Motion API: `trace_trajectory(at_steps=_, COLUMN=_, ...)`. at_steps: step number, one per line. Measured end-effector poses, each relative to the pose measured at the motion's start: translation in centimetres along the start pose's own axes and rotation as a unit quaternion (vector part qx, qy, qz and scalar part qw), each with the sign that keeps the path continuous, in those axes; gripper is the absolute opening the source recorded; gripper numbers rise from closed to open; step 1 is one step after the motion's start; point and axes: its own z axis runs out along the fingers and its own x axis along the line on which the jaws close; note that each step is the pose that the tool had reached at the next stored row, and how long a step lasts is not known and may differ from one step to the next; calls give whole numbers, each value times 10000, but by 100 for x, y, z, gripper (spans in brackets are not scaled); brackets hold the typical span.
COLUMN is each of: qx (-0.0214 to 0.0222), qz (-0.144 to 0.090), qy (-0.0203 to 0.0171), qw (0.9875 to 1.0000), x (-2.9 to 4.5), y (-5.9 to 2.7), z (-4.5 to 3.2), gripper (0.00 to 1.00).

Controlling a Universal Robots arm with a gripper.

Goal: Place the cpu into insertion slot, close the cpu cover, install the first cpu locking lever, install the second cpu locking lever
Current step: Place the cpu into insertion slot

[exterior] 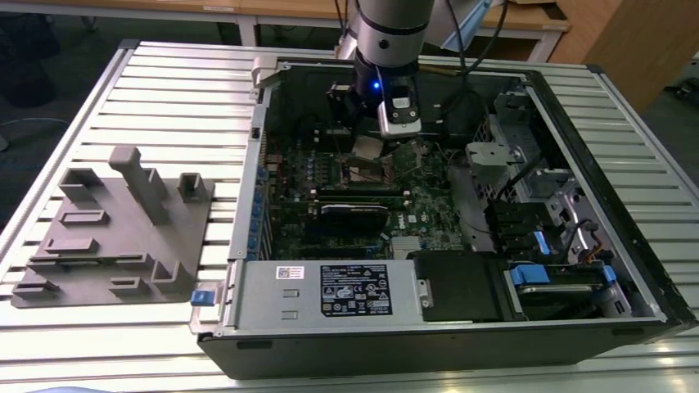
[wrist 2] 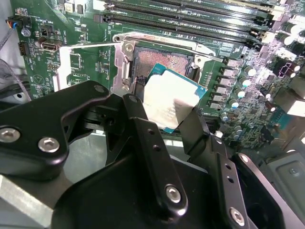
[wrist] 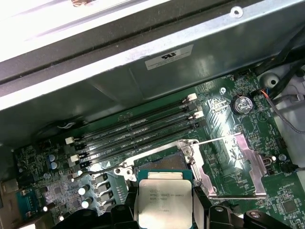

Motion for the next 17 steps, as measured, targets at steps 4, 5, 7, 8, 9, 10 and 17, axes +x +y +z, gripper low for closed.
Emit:
trace_trajectory(at_steps=4, qx=0, qz=29, qy=-3, qw=10000, x=0, y=0, z=0, gripper=54)
trace_trajectory(at_steps=5, qx=0, qz=30, qy=-3, qw=10000, x=0, y=0, z=0, gripper=54)
trace_trajectory(at_steps=7, qx=0, qz=31, qy=-3, qw=10000, x=0, y=0, z=0, gripper=54)
trace_trajectory(at_steps=8, qx=0, qz=31, qy=-3, qw=10000, x=0, y=0, z=0, gripper=54)
trace_trajectory(at_steps=9, qx=0, qz=32, qy=-3, qw=10000, x=0, y=0, z=0, gripper=54)
trace_trajectory(at_steps=10, qx=-1, qz=32, qy=-3, qw=10000, x=0, y=0, z=0, gripper=54)
trace_trajectory(at_steps=17, qx=-4, qz=237, qy=-23, qw=9997, x=0, y=0, z=1, gripper=54)
